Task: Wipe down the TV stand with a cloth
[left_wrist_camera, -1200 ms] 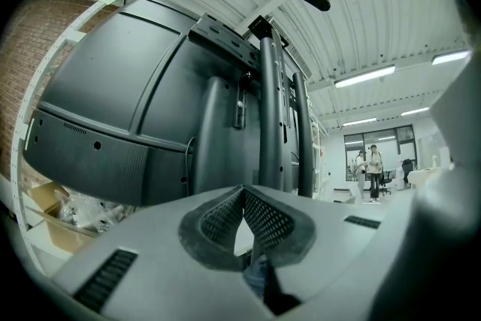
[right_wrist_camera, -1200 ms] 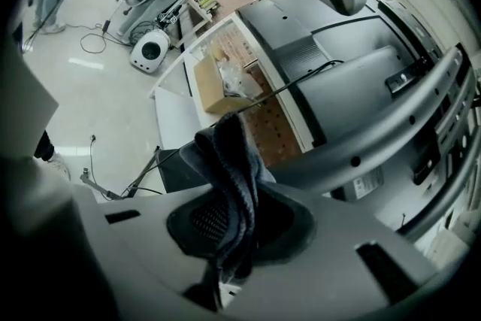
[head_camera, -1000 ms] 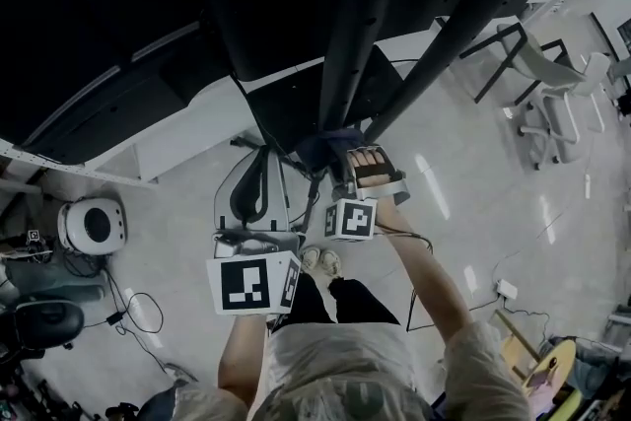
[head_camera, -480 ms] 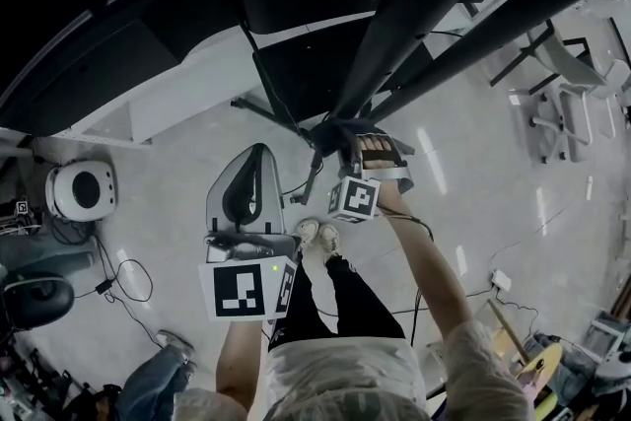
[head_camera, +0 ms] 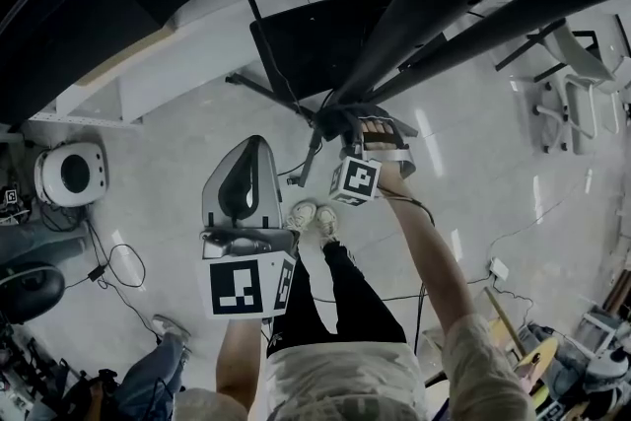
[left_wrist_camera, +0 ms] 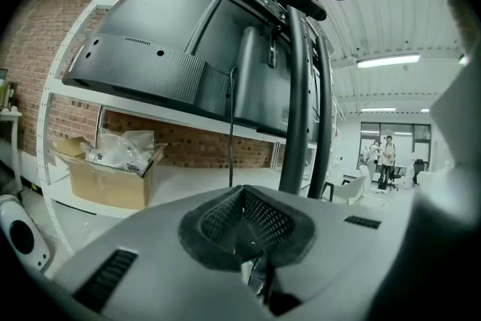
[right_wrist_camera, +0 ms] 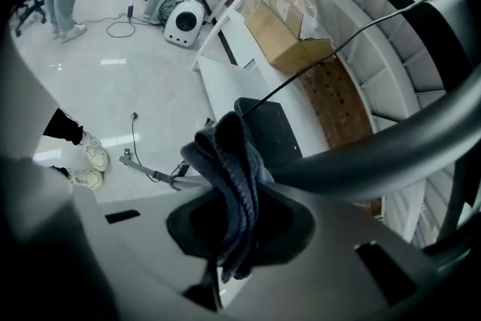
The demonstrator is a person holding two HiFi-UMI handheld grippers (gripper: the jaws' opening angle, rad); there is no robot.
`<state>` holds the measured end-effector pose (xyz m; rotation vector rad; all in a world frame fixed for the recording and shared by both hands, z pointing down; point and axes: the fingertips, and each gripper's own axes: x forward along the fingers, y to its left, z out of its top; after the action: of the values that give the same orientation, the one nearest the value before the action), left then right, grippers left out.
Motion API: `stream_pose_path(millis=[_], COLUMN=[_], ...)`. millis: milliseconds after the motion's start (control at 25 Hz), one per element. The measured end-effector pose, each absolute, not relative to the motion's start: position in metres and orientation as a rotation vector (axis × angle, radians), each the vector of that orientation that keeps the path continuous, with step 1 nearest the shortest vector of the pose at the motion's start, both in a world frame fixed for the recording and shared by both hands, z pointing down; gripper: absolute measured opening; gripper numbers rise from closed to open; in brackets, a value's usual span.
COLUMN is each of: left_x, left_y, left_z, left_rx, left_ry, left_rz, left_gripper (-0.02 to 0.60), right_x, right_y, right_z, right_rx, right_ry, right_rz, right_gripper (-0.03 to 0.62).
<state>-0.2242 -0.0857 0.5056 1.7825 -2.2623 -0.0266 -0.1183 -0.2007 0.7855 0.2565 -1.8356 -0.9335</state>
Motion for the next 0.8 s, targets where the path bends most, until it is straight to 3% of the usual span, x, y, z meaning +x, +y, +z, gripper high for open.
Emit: stream_pose_path(millis=[480,800], left_x=[-0.218,-0.206], left_y=[-0.095,-0.110], left_z=[0.506,0.410], left_rx=[1.829,1.910], left_ry=[-2.249,-2.308], left_rz=[-0.025,-0.078], left_gripper=[0.015,0.015], right_x=[-0.119,-0.118], right_y=[-0.200,-0.194], right_z=[0.771,0.514], right_rx=[0.279,0.550], right_ry=[-1.846,-2.037], right_rz=[-0.924,-1.134], right_gripper=[0.057,0.057])
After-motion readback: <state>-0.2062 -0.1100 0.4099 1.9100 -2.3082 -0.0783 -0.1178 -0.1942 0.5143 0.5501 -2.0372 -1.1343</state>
